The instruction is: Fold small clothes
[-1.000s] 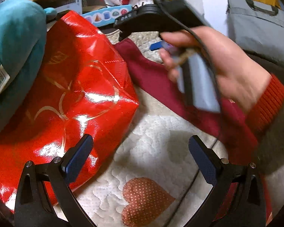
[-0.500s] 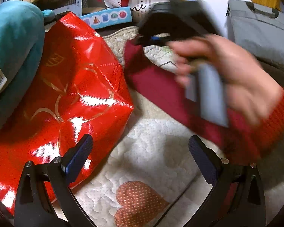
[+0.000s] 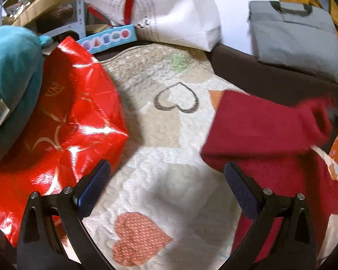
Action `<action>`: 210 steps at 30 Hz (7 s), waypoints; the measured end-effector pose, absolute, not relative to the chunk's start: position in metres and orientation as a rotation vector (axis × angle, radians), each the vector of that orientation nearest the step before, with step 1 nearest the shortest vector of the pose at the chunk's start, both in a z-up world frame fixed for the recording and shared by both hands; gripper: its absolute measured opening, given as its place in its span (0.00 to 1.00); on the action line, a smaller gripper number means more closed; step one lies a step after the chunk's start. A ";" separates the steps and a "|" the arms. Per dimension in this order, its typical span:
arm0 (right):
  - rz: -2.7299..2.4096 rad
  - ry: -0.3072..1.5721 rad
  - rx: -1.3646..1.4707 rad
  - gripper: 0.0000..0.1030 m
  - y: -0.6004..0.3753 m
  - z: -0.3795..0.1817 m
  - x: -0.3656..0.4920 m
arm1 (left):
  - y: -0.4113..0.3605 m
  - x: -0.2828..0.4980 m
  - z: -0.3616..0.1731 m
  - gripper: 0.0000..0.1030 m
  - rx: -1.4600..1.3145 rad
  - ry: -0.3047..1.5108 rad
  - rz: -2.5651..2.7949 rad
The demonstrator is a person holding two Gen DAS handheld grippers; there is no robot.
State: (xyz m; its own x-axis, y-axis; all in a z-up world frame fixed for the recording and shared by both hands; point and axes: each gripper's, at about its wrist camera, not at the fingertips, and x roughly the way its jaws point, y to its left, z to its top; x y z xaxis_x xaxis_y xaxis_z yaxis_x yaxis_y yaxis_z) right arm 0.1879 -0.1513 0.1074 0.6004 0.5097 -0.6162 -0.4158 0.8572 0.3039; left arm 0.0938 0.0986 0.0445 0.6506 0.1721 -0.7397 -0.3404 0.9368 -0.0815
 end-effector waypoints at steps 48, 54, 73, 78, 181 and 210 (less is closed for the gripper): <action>0.003 0.899 0.234 0.23 -0.335 -0.036 0.153 | -0.041 0.159 -0.022 0.99 0.071 0.880 0.138; -0.001 0.858 0.333 0.30 -0.366 -0.015 0.126 | -0.039 0.156 -0.014 0.99 0.035 0.868 0.119; -0.266 0.785 0.739 0.37 -0.527 -0.033 0.058 | -0.046 0.156 -0.016 0.99 0.004 0.866 0.065; -0.011 0.823 0.586 0.37 -0.438 -0.012 0.109 | -0.046 0.158 -0.019 0.99 0.010 0.866 0.062; -0.080 0.881 0.223 0.08 -0.395 -0.030 0.170 | -0.013 0.202 -0.024 0.99 -0.165 0.942 0.064; 0.147 0.910 0.253 0.36 -0.329 0.021 0.032 | -0.006 0.135 -0.013 0.99 -0.110 1.029 -0.011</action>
